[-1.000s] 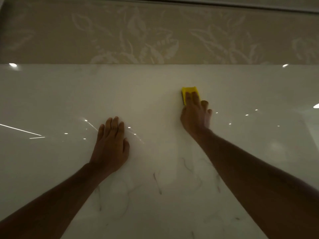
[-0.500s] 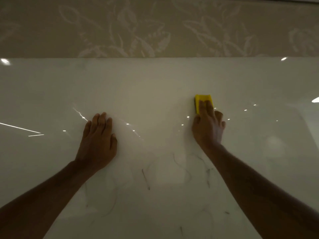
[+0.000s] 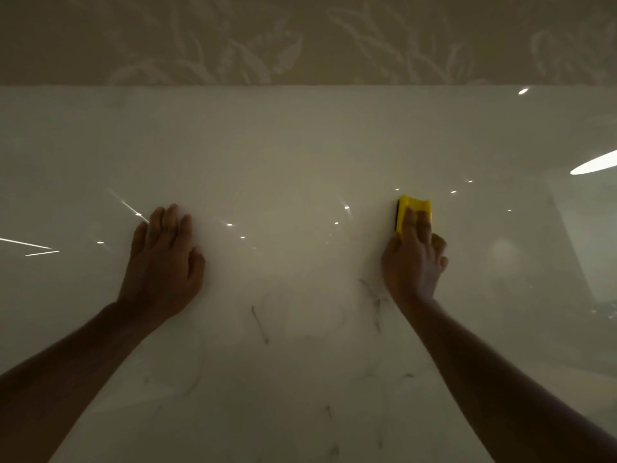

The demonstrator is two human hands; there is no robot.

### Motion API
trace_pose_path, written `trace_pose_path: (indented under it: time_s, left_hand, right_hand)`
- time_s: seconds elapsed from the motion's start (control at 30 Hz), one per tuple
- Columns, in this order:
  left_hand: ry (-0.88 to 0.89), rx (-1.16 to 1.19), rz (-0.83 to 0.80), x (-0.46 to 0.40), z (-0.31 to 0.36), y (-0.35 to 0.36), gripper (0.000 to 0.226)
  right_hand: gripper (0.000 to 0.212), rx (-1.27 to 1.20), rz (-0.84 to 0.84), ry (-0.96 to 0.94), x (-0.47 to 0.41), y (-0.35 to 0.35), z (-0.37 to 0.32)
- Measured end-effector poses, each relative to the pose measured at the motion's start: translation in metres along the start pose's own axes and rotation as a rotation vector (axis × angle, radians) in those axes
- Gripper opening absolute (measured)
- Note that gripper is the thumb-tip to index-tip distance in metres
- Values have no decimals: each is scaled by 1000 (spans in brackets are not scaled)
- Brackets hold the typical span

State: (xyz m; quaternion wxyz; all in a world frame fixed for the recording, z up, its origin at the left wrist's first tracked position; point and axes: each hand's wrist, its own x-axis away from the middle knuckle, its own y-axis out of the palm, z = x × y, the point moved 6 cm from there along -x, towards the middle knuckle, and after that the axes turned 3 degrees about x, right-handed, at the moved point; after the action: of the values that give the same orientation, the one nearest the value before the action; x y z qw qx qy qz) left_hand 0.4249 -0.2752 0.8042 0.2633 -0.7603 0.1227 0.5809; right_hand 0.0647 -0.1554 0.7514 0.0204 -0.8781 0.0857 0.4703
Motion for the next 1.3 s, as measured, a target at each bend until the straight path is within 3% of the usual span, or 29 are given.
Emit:
trace_pose_path:
  time_s: [0.07, 0.2, 0.27, 0.3, 0.33, 0.43, 0.5, 0.57, 0.73, 0.8, 0.87, 1.03, 1.1, 1.13, 1.27, 1.3]
  left_hand:
    - [25, -9, 1, 3, -3, -1, 69]
    - [48, -12, 5, 8, -10, -3, 66]
    - [51, -10, -12, 13, -15, -6, 64]
    - [50, -8, -15, 15, -20, -8, 63]
    - [47, -9, -17, 19, -27, -11, 62]
    - [40, -39, -46, 28, -53, -20, 60]
    - [34, -72, -76, 34, -75, -27, 60]
    - [16, -71, -73, 41, -99, -34, 60]
    - [-32, -43, -49, 69, -148, -44, 60]
    - [-55, -32, -58, 83, -164, -48, 62]
    - [-76, -20, -67, 100, -182, -50, 63]
    - [-106, -6, -82, 139, -217, -53, 65]
    - [-100, 3, -86, 149, -224, -51, 65]
    - [-92, 9, -82, 152, -227, -50, 64]
    - [-60, 25, -55, 157, -233, -43, 63]
    - [-58, 28, -51, 158, -235, -41, 64]
  right_hand:
    - [65, -22, -10, -198, 37, 3, -26]
    - [61, 39, -128, -1097, 153, 17, -74]
    - [61, 66, -139, -1242, 152, 14, -76]
    - [63, 63, -98, -1145, 136, 13, -73]
    - [66, 32, -55, -934, 115, 11, -67]
    - [63, -49, -7, -143, 66, 6, -29]
    - [61, -40, -23, 79, 74, 9, -35]
    - [63, -35, -12, -64, 109, 11, -74]
    - [64, -122, -250, -1052, 287, 29, -173]
    - [64, -113, -312, -1286, 318, 31, -183]
    - [67, -127, -335, -1147, 296, 34, -189]
    - [61, -38, -114, -238, 188, 21, -178]
    - [59, -33, -75, -174, 194, 16, -191]
    - [57, -42, -78, -298, 211, 17, -204]
    - [62, -30, -301, -1237, 331, 34, -237]
    - [59, 18, -325, -1387, 342, 36, -234]
